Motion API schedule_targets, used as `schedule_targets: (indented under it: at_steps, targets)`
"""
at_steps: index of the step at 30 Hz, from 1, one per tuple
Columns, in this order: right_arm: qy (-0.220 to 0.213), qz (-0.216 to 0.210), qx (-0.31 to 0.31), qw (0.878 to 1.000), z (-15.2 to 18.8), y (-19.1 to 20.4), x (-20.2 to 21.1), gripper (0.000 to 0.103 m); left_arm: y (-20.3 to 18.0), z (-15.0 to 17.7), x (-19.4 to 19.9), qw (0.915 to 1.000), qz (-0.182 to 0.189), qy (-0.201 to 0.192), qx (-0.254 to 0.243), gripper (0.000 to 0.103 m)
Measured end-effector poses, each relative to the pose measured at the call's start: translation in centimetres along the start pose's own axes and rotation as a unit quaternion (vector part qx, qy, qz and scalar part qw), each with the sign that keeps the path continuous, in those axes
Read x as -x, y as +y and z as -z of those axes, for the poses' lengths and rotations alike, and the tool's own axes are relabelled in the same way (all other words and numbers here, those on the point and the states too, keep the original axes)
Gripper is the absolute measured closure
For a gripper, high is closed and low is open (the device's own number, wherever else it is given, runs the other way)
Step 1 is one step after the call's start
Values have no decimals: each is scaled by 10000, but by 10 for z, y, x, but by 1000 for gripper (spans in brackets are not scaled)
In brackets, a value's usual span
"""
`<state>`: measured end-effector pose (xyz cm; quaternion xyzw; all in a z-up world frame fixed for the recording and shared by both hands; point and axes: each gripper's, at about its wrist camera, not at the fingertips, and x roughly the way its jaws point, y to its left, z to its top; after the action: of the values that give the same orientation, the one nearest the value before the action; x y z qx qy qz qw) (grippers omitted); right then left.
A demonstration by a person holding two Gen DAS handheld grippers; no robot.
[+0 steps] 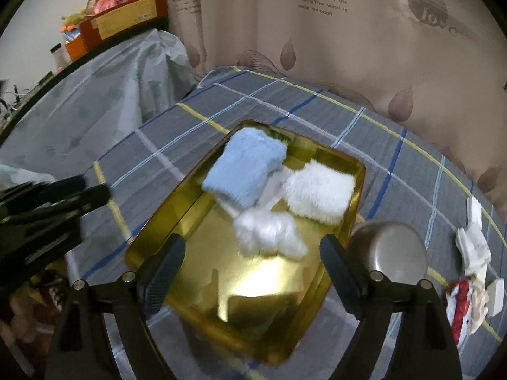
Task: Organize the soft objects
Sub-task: 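Move the right gripper to the white foam block and grasp it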
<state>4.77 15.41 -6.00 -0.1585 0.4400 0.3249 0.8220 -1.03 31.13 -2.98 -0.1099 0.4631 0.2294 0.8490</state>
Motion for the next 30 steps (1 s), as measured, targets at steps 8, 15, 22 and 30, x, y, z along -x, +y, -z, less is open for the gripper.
schedule_targets:
  at_steps: [8, 15, 22, 30]
  targets:
    - [-333, -304, -250, 9987, 29, -20, 67, 18, -21, 5, 5, 9997, 109, -10, -227, 64]
    - [-629, 123, -734, 9952, 55, -82, 123, 18, -41, 12, 10, 9987, 154, -50, -475, 64]
    - [-574, 999, -1363, 9839, 98, -180, 171, 18, -55, 16, 14, 9978, 157, -88, -631, 64]
    - [-457, 1564, -1674, 9723, 155, -275, 192, 9, -79, 23, 21, 9954, 312, -92, -905, 64]
